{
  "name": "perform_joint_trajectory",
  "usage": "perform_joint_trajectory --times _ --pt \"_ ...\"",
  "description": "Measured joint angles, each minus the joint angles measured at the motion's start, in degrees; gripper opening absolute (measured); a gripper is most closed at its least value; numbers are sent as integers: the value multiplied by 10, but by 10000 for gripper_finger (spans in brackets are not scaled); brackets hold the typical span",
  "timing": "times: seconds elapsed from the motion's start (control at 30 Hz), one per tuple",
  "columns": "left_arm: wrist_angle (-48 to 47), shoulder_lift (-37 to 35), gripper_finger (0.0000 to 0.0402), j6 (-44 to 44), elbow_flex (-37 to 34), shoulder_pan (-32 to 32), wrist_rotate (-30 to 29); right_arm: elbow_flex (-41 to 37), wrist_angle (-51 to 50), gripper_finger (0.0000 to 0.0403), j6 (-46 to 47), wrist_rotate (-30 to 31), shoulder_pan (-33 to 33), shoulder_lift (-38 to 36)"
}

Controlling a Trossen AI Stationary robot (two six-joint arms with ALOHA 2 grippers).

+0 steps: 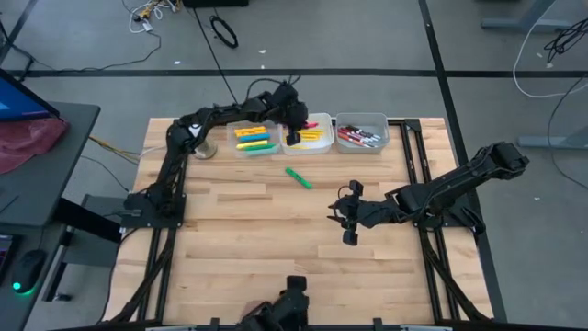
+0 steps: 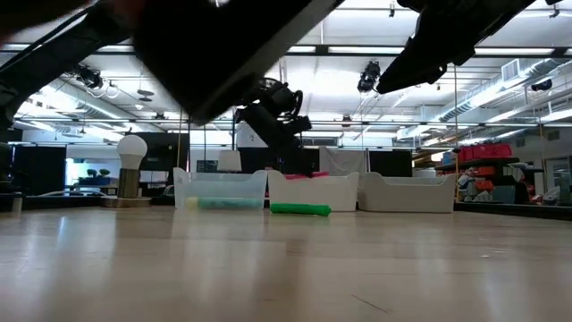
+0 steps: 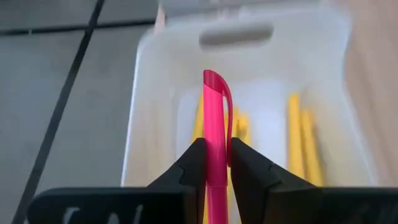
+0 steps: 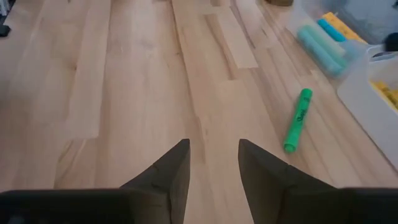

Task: Pick & Place Markers
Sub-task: Put the pink pen into the white bin

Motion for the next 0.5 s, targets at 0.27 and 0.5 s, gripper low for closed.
perform_joint_trajectory --times 0.27,0.5 --pt "-80 2 66 35 0 0 -49 0 4 137 -10 13 -3 0" --pt "-69 2 100 33 0 0 -34 0 4 137 -11 13 -4 0"
